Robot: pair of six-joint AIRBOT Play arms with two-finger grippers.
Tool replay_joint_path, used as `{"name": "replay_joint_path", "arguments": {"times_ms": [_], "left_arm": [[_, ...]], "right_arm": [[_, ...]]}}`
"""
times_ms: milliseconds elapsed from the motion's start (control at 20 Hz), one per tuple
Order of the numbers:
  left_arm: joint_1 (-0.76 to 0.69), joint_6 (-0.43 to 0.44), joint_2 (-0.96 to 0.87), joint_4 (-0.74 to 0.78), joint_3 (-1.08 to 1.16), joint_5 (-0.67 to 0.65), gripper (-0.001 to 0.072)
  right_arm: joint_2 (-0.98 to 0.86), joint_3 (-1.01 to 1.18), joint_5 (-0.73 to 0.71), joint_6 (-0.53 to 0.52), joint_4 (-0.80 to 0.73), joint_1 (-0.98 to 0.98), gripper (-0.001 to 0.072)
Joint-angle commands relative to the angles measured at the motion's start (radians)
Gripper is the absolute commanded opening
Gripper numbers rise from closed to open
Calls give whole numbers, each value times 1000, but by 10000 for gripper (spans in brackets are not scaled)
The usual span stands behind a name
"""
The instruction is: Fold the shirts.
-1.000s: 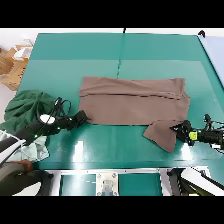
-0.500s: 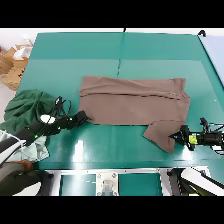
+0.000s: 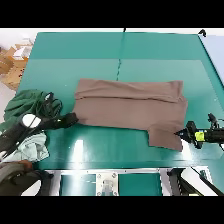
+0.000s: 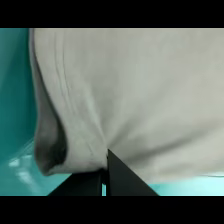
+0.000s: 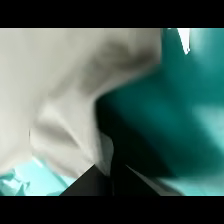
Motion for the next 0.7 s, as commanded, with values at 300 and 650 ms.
{"name": "replay_joint_path", "arguments": {"times_ms": [300, 650], "left_arm": [[21, -143, 117, 304, 71, -231, 20], [21, -62, -44, 301, 348, -121, 20]], "right_arm": [[175, 222, 123, 111, -9, 92, 16], [7, 396, -51, 121, 72, 262, 16]]}}
